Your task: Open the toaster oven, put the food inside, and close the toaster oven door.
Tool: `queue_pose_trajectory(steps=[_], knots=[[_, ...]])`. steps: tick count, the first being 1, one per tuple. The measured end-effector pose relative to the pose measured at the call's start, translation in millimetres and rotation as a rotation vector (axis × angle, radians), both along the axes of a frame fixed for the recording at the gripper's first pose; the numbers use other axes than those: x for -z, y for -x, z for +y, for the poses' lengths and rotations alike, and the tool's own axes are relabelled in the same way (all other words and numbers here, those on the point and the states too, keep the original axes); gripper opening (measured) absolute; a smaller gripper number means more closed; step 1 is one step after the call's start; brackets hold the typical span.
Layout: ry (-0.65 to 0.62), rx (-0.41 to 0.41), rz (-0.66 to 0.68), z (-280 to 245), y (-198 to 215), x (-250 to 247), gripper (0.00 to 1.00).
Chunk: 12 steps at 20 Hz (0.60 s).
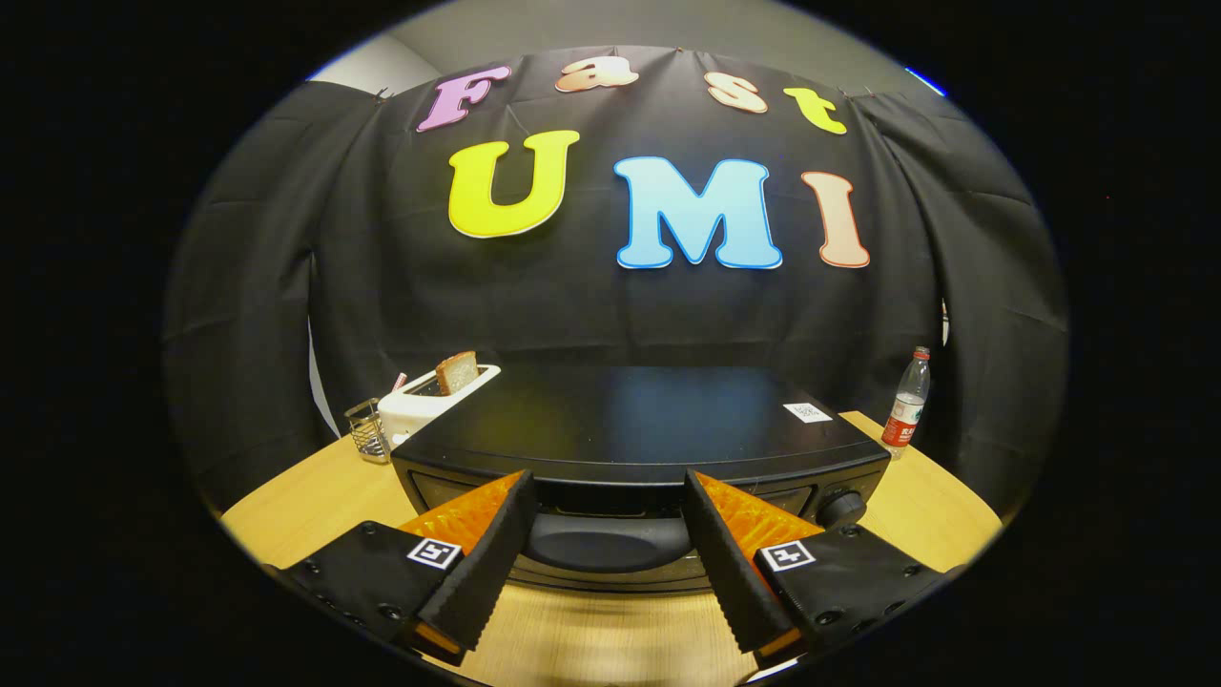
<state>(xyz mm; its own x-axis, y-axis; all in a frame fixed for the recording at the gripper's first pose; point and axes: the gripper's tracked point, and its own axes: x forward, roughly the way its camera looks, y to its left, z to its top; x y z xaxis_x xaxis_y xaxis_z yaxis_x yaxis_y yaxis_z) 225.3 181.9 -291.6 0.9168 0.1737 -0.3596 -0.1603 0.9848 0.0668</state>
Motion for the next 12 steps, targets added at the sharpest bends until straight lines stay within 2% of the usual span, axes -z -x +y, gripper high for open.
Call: queue_pose_trajectory(steps=[6,12], knots=[[-0.009,0.001,-0.001,-1.1,6.5,1.0,0.98],[-0.001,-0.003,0.005,-4.0,32.8,5.1,0.98]])
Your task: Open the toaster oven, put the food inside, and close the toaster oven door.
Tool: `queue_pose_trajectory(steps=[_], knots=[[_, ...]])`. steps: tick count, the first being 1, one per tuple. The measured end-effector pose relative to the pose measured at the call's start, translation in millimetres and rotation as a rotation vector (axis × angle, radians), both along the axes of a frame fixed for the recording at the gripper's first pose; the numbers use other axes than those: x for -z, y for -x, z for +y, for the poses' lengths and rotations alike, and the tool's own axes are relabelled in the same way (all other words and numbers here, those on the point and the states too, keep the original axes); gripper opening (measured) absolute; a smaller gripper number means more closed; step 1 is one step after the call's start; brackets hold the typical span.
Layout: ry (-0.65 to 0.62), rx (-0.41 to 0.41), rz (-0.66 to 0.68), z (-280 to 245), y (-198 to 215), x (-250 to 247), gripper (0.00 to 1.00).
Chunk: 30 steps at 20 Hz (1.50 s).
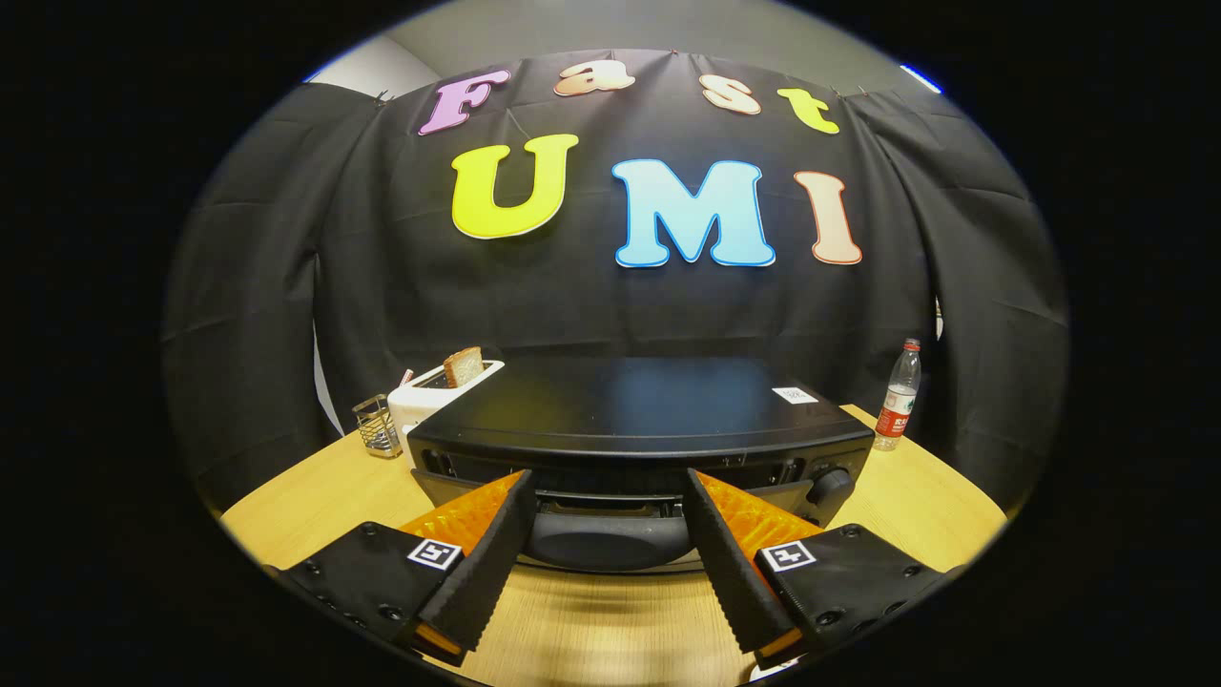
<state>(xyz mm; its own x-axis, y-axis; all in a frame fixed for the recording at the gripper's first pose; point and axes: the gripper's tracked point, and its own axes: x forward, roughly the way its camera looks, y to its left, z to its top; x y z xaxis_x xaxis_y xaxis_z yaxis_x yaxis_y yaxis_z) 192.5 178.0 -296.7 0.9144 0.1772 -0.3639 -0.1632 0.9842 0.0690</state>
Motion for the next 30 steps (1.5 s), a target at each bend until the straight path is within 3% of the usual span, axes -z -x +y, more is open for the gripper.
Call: queue_pose_trajectory(steps=[19,30], knots=[[0.052,-0.011,0.121,-4.7,81.6,44.1,0.99],[-0.024,-0.065,0.338,-2.2,118.8,86.1,0.98]])
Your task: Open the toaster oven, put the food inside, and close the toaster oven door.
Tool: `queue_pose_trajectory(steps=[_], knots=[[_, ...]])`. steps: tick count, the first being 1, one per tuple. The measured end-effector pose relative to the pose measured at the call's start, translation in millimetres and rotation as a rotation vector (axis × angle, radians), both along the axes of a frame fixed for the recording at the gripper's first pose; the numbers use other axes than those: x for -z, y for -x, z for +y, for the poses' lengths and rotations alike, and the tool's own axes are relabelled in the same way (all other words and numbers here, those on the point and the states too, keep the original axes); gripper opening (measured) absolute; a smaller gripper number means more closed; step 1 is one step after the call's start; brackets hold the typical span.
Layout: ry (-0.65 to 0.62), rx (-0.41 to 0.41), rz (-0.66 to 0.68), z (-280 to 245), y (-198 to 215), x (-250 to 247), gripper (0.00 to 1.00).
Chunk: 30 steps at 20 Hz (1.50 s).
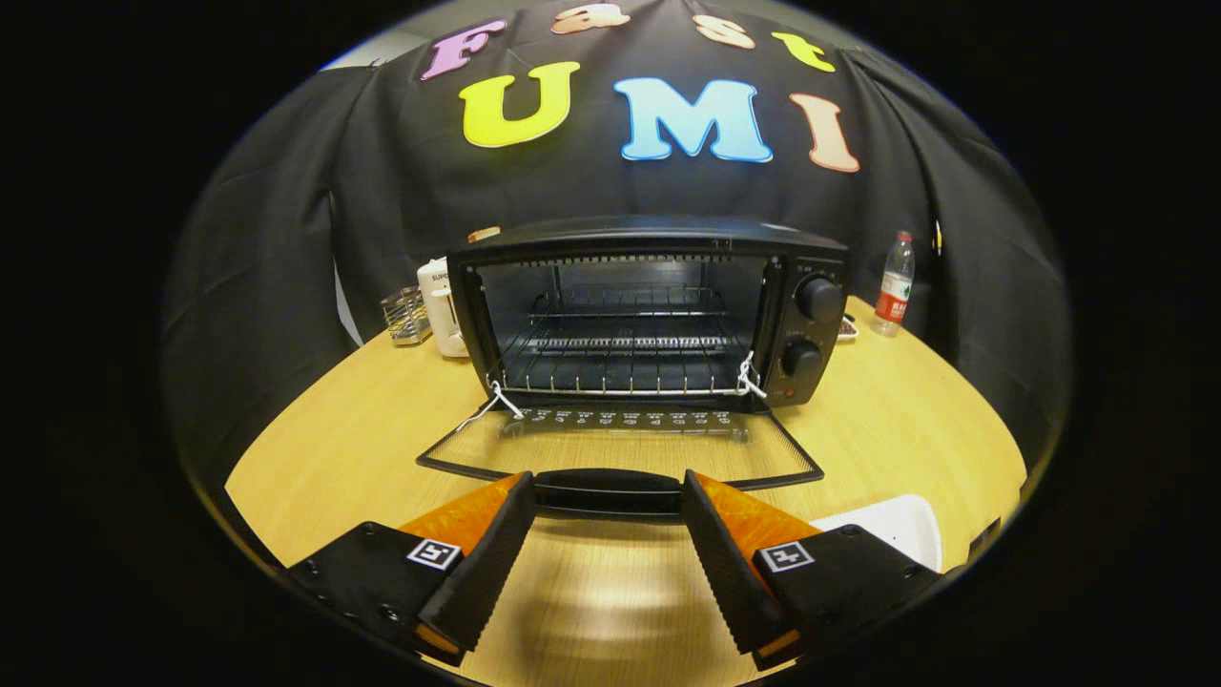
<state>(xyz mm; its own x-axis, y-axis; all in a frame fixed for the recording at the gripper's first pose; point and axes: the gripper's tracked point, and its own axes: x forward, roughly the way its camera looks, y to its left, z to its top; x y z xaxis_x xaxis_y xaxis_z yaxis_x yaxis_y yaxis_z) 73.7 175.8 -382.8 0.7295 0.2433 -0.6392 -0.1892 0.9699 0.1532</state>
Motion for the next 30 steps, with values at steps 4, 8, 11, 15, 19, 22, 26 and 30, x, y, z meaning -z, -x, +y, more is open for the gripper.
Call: queue_pose_trajectory(steps=[4,8,11,15,19,22,26,30], knots=[[-0.057,-0.018,0.029,-8.5,12.1,-13.0,0.98],[-0.113,-0.027,0.052,-37.2,29.3,-31.2,0.97],[-0.141,-0.025,0.081,-70.3,41.3,-40.3,0.94],[-0.163,0.023,0.104,-120.7,50.9,-48.5,0.96],[-0.159,0.064,0.131,-165.5,59.9,-49.2,0.97],[-0.133,0.091,0.158,-199.5,58.4,-44.1,0.96],[-0.141,0.048,0.265,-219.1,64.8,-26.7,0.96],[-0.129,0.005,0.378,-236.5,67.5,-6.2,0.97]])
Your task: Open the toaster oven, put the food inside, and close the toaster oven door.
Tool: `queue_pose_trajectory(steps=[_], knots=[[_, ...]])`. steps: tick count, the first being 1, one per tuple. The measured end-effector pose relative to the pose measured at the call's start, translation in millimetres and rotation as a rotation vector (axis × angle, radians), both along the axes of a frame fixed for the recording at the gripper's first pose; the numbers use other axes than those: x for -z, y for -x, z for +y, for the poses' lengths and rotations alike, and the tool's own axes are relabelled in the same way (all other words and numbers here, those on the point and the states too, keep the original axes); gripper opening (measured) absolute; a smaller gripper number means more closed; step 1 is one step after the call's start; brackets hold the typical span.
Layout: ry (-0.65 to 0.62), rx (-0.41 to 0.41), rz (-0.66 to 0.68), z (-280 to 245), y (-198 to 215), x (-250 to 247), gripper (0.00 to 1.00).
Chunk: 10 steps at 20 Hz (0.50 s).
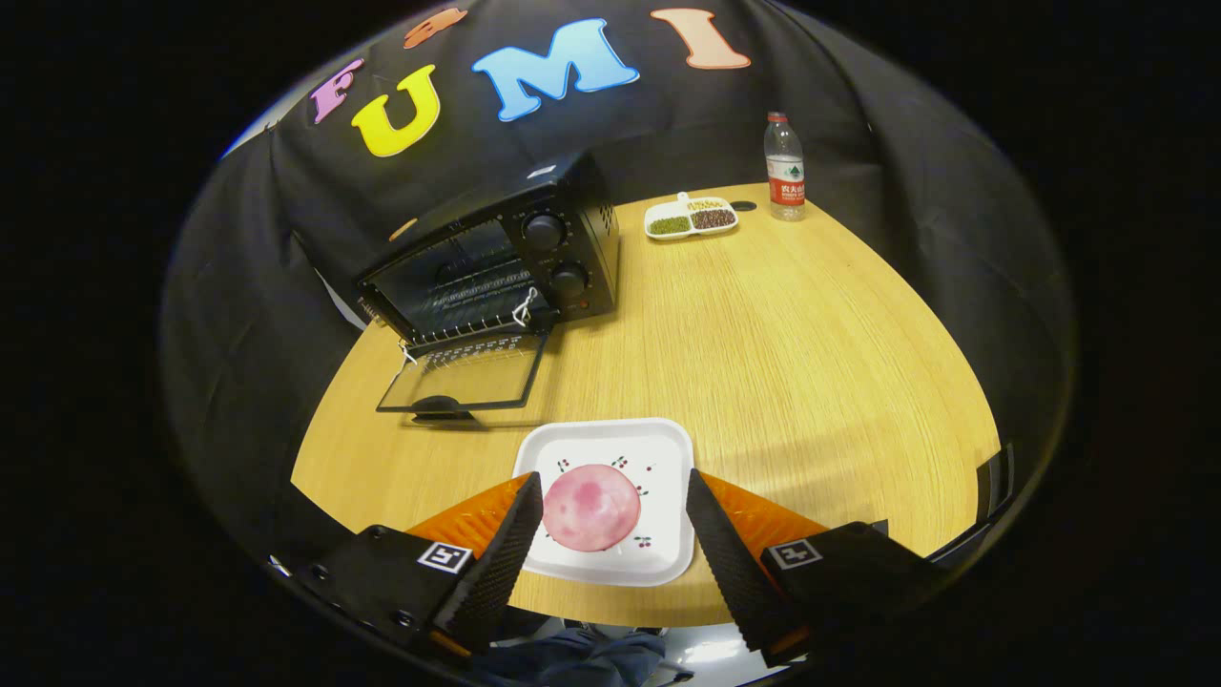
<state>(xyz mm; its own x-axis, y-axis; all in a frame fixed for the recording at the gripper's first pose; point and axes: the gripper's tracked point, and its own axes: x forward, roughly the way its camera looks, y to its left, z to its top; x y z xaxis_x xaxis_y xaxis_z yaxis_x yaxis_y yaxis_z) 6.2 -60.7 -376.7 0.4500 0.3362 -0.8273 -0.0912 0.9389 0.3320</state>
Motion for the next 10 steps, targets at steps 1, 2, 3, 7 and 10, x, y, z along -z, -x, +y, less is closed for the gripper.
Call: queue_pose_trajectory(steps=[1,2,3,7,10], knots=[[0.004,-0.011,0.033,-4.5,0.1,6.6,0.96],[0.001,-0.022,0.068,-6.5,2.0,12.9,0.96],[-0.013,-0.039,0.106,-7.1,2.3,18.1,0.95],[-0.033,-0.022,0.229,-15.9,1.3,42.9,0.88],[-0.006,-0.056,0.29,-21.4,9.4,55.6,0.87]])
